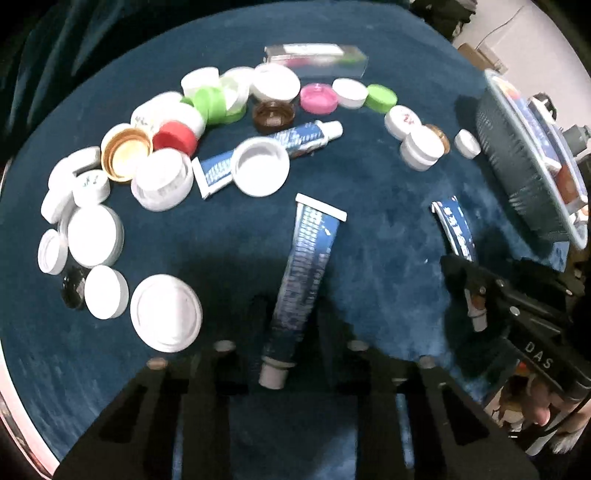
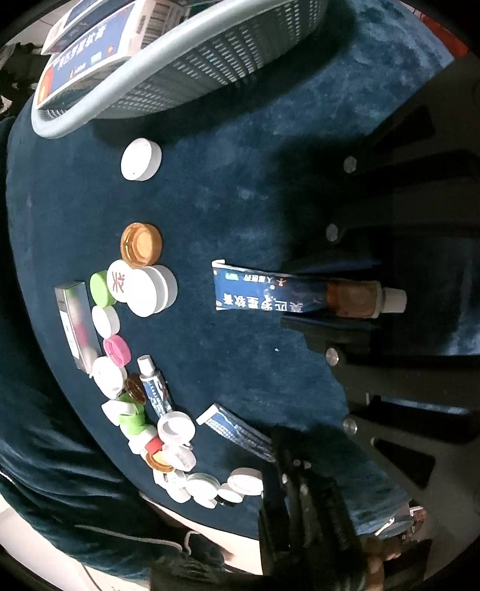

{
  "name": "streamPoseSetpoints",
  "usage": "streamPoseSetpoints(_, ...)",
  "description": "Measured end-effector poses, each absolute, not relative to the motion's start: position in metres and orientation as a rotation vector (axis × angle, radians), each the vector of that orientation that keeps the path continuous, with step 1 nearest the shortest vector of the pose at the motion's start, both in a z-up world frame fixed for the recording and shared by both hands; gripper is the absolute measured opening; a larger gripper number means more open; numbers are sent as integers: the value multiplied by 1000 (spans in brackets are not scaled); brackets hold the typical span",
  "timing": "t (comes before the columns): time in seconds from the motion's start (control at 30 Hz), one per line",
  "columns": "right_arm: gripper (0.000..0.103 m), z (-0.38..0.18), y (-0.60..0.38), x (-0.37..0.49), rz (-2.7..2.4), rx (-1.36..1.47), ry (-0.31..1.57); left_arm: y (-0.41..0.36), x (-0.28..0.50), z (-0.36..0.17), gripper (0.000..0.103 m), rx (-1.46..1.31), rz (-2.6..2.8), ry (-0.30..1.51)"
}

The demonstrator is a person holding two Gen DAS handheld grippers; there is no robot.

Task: Organize objects
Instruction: 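Grasp a blue-and-white tube with left tool while right tool holds its tube, then carry both tubes over the blue basket and open both tools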

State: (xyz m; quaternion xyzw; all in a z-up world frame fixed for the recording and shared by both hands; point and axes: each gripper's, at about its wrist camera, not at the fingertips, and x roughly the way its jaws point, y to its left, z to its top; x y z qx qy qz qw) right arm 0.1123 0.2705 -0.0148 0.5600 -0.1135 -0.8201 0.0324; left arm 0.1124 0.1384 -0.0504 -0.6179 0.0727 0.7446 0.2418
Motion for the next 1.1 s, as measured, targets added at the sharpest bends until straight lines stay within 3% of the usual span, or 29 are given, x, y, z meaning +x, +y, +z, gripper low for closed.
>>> streamPoseSetpoints(0.5, 20, 65, 307, 149, -2674, 1453, -514, 177, 116, 52, 17, -1397, 2057, 211)
streamPoseSetpoints(0.67, 20, 99, 351, 168, -2825, 1342, -611, 233, 110, 91, 17, -1289, 1987, 256)
streamPoseSetpoints(0.8, 20, 115, 399, 184, -2969, 1291, -692, 291, 115, 111, 17, -1236, 1890, 189)
streamPoseSetpoints(1.1, 22, 114, 474, 183, -3115, 1363, -890, 383, 135, 92, 18, -1293, 1725, 86)
